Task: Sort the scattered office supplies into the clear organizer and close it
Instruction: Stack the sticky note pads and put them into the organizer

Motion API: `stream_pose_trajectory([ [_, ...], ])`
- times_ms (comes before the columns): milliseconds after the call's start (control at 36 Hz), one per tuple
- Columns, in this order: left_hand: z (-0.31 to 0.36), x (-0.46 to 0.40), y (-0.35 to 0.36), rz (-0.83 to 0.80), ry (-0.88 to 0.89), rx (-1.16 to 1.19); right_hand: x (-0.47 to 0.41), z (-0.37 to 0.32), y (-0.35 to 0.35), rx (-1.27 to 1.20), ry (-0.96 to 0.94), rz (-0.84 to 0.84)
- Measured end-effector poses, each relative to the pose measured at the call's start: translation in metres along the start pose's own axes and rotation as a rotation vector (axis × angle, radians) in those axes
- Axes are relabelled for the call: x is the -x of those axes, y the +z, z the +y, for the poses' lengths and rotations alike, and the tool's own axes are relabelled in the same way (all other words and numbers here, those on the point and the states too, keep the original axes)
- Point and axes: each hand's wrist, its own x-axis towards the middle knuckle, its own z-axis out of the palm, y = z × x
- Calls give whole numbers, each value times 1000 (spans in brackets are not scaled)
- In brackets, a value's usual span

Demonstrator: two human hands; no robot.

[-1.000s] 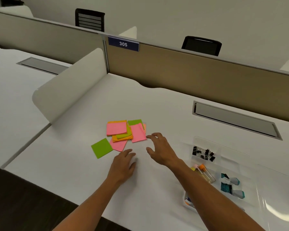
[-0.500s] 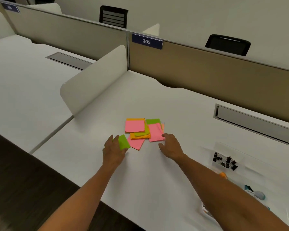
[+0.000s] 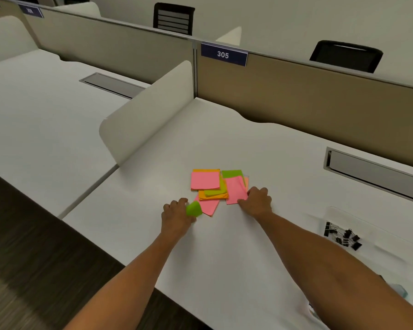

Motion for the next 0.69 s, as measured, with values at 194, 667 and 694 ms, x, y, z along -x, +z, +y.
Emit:
stream_pose_trajectory([
  [194, 3, 2, 0, -11, 27, 174, 3, 3, -2, -64, -8, -5],
  [667, 80, 26, -3, -85, -5, 696, 36, 75, -32, -1017, 113, 93],
  [694, 87, 28, -2, -84, 0, 707, 39, 82, -36, -1052, 110, 103],
])
